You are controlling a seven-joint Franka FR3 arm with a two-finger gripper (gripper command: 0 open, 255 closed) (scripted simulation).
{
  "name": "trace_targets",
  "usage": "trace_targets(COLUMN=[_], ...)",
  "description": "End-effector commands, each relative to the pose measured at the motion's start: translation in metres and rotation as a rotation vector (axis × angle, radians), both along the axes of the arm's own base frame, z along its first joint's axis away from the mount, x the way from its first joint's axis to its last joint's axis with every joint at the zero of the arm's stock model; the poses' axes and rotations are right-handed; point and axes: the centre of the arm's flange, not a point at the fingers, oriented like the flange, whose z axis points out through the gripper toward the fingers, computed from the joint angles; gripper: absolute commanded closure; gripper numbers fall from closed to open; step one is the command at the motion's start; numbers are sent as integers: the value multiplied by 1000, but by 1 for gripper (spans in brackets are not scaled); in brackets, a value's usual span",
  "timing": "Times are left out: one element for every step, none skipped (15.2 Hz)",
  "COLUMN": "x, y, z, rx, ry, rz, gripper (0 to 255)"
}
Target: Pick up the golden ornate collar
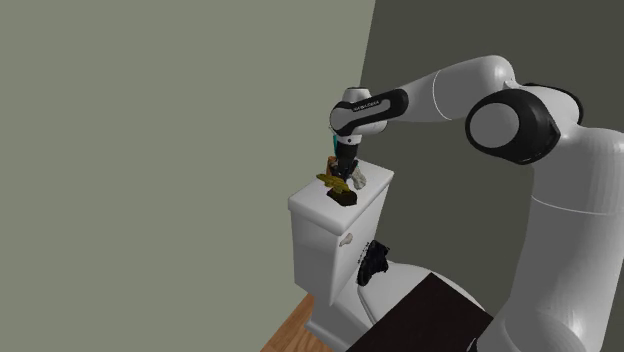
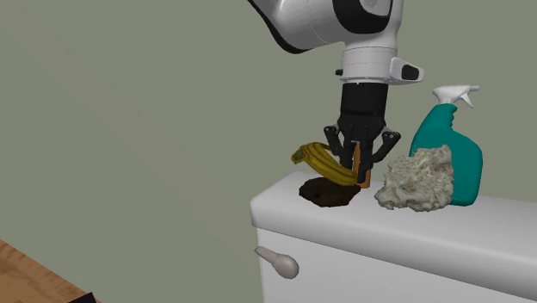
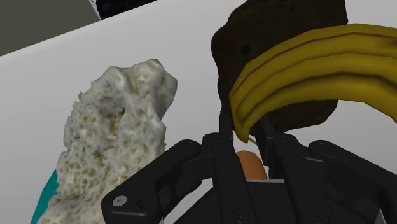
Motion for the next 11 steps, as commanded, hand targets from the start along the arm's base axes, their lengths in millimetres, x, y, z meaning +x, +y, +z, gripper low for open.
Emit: trace_targets(x=[-1, -1, -1, -1, -1, -1, -1, -1, -1, -1, -1], y=[1, -3, -3, -3, -3, -3, -3, -3, -3, -3, -3], z=[-3, -4, 1, 6, 12, 17, 22, 28, 33, 38, 43], rx=[2, 1, 1, 1, 1, 1, 1, 1, 1, 1, 1], ry=[7, 7, 7, 7, 7, 7, 7, 7, 7, 7, 7], rz=[1, 0, 0, 0, 0, 0, 0, 0, 0, 0, 0], gripper=[255, 255, 255, 255, 255, 255, 255, 255, 255, 255, 255])
